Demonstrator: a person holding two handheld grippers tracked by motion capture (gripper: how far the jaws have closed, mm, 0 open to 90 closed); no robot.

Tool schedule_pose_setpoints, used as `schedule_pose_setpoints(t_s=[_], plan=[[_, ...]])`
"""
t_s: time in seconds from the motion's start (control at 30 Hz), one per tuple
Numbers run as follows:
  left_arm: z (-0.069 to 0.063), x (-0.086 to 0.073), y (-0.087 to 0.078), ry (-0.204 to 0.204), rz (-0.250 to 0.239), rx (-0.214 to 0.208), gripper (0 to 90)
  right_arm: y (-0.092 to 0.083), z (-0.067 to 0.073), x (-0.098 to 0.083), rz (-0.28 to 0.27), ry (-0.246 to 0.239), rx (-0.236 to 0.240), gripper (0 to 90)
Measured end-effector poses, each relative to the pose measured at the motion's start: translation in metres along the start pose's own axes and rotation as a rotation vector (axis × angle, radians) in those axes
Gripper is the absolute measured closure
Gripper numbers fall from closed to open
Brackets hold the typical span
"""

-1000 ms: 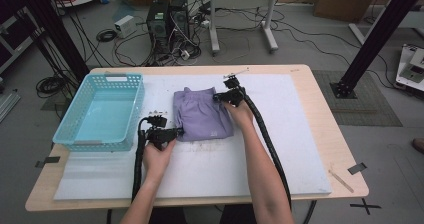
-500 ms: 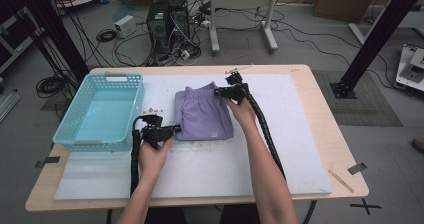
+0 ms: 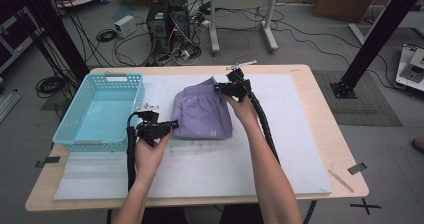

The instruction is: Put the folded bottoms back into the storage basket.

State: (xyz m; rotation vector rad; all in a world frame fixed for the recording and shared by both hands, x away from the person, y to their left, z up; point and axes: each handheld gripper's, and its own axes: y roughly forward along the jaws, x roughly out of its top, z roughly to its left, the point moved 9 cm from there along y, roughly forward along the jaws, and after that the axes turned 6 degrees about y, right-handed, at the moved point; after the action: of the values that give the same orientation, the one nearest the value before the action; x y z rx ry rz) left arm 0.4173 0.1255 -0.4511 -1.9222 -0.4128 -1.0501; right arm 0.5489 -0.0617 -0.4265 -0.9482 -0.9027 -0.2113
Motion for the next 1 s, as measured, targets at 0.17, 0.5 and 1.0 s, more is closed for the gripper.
schedule_pose_setpoints(t_s=[0.17, 0.5, 1.0], plan=[[0.001, 0.013, -0.014, 0.009, -0.032, -0.005, 88.4, -0.009, 0.009, 0.009, -0.018, -0.003, 0.004, 80.3], [0.014, 0.037, -0.054, 0.024, -0.087, -0.001, 88.4, -0.021, 0.035, 0.031, -0.06, -0.021, 0.03, 80.4], [0.065, 0.068, -0.146, 0.053, -0.19, 0.092, 88.4, -0.02, 0.115, 0.079, -0.136, -0.091, 0.099, 80.4]])
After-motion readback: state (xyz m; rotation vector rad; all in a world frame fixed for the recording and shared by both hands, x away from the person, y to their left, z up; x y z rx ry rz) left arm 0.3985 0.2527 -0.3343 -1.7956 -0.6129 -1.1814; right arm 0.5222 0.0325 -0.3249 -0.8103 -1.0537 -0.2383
